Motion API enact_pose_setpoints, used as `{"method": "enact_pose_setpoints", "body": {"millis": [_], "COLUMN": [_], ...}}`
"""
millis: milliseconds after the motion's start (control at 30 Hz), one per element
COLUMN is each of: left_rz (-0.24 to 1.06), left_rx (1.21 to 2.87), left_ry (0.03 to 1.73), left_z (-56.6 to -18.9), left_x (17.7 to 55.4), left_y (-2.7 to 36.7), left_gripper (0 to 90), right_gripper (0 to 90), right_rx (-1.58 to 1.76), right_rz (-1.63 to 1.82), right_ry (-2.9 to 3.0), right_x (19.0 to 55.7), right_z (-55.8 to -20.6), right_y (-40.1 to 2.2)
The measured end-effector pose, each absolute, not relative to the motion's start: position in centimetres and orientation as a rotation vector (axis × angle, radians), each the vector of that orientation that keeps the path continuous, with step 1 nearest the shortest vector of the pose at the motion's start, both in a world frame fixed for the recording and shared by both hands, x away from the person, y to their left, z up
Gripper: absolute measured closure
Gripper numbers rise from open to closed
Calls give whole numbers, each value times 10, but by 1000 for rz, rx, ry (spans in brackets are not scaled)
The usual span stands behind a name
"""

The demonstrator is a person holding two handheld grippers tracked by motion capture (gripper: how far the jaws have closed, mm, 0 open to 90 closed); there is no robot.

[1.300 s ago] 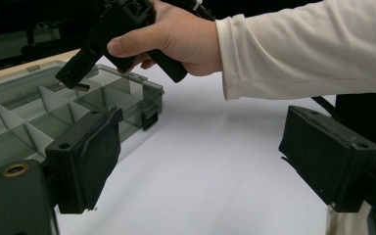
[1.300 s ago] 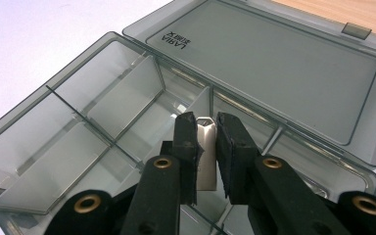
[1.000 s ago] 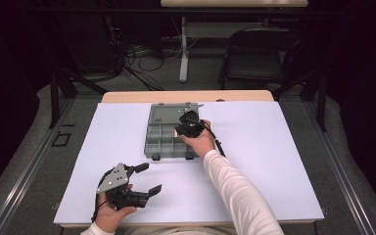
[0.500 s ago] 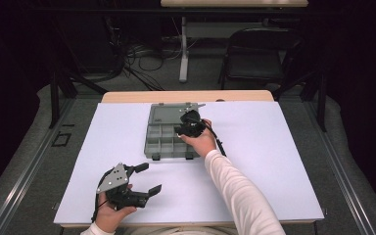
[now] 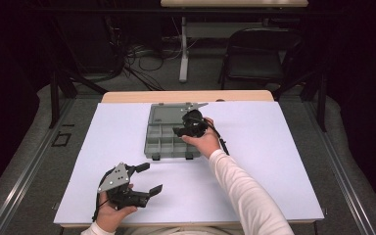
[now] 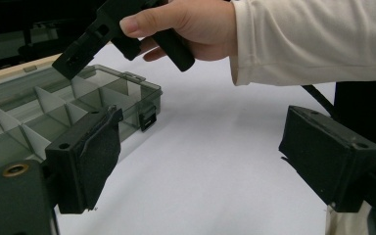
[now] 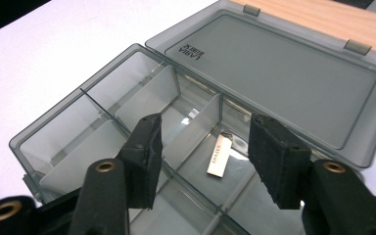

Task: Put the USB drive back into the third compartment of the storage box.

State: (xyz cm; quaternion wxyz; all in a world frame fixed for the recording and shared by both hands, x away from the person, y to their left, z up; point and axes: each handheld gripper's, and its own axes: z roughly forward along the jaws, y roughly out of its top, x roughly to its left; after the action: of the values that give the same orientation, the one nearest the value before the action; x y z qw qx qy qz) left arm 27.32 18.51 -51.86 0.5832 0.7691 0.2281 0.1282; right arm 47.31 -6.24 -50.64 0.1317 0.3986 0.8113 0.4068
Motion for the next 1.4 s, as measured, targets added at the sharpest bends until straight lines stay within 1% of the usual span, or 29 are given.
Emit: {"method": "enact_pose_setpoints", "body": {"millis": [33,300,467,533,600,700,1033,1400], "left_rz": [298,296,296,297,298,297,297,304], "left_rx": [1794,1794,1794,1794,1794,1792,1790,1793], "left_ry": [533,536,533,533,535,537,555,567], "left_z": [-519,-518,-518,-519,-518,-518,-520,-520], "left_x": [273,274,274,274,274,274,277,276], "left_y": [185,185,185,185,185,185,186,189], "left_gripper": [147,147,148,148,147,147,147,148], "right_gripper": [446,419,361,307,304,254,202,196], "right_rx": [1147,1112,1101,1103,1093,1085,1084,1069], "right_rz": [1180,1186,1232,1258,1258,1255,1288,1293], "right_ry": [2358,2382,2365,2389,2391,2344,2326,2348], "right_x": [473,471,467,467,466,463,458,454], "right_z": [-505,-499,-497,-495,-493,-492,-484,-486], "right_y": [-64,-74,-77,-78,-79,-80,-85,-87]}}
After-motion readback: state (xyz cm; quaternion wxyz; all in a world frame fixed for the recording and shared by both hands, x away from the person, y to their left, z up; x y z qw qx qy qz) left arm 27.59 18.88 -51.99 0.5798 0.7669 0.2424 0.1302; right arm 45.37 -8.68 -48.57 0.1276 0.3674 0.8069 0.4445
